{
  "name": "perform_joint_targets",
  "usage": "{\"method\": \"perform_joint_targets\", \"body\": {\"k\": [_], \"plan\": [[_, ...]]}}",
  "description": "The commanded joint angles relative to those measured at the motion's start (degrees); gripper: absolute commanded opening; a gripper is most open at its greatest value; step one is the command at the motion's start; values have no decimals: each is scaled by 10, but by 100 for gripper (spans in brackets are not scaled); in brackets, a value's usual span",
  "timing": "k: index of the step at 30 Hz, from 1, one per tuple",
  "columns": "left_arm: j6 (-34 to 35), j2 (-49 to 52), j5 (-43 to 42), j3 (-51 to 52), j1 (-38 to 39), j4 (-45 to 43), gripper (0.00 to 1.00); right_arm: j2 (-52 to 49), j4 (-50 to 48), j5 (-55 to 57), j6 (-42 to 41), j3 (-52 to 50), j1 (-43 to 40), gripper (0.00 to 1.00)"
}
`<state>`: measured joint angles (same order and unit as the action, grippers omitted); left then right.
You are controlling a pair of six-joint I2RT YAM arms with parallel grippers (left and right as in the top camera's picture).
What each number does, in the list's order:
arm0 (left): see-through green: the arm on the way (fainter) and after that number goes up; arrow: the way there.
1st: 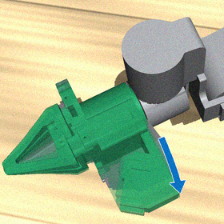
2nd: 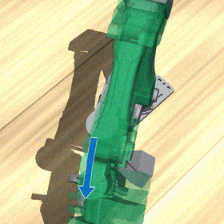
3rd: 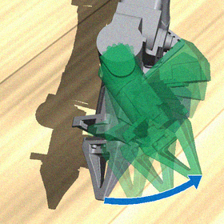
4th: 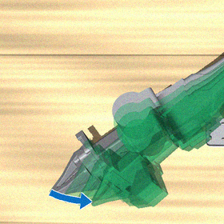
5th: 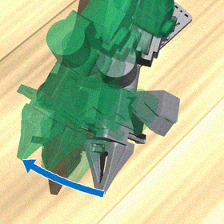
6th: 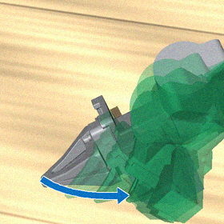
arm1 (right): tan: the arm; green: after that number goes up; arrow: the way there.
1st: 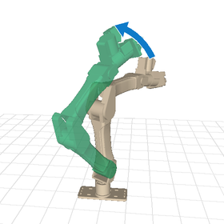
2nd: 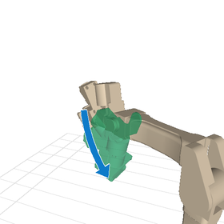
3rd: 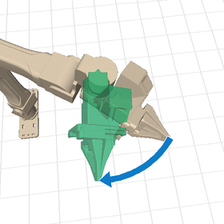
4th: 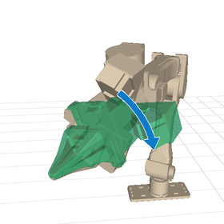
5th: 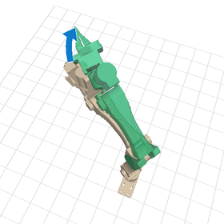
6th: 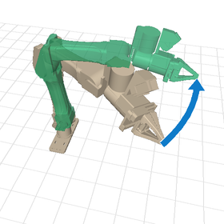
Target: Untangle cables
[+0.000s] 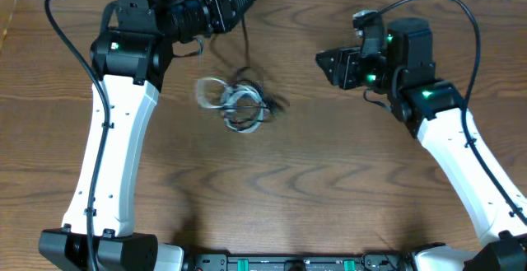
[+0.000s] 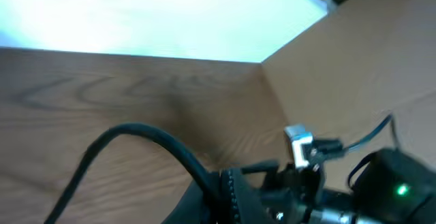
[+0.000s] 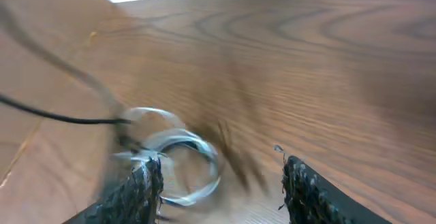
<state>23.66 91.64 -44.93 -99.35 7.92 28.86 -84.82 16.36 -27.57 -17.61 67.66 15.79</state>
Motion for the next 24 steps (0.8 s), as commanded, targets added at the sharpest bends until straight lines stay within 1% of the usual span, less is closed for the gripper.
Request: {"method": "perform_joint_targets", "body": {"k": [1, 3, 5, 8, 11, 13, 14, 18, 22, 24], "plan": [[86, -4, -12, -6, -1, -37, 7, 0, -8, -28, 3, 11, 24, 55], [103, -4, -11, -6, -1, -42, 8, -2, -10, -15, -24, 11, 38, 53], [117, -4, -12, -6, -1, -44, 7, -14, -14, 6, -79, 11, 49, 53], [127, -4, -12, -6, -1, -46, 7, -37, -45, -16, -89, 11, 69, 53], [128, -4, -11, -6, -1, -46, 7, -58, -68, 3, -139, 11, 90, 52], [142, -4, -11, -6, -1, -50, 7, -81, -98, 24, -183, 11, 103, 52], [147, -4, -11, -6, -1, -55, 8, -100, -131, 24, -200, 11, 113, 52], [162, -4, -12, -6, -1, -65, 7, -159, -185, 58, -249, 11, 136, 50], [177, -4, -12, -6, -1, -91, 7, -203, -201, 49, -257, 11, 143, 40], [187, -4, -12, -6, -1, -102, 7, -203, -200, 53, -257, 11, 143, 29]]}}
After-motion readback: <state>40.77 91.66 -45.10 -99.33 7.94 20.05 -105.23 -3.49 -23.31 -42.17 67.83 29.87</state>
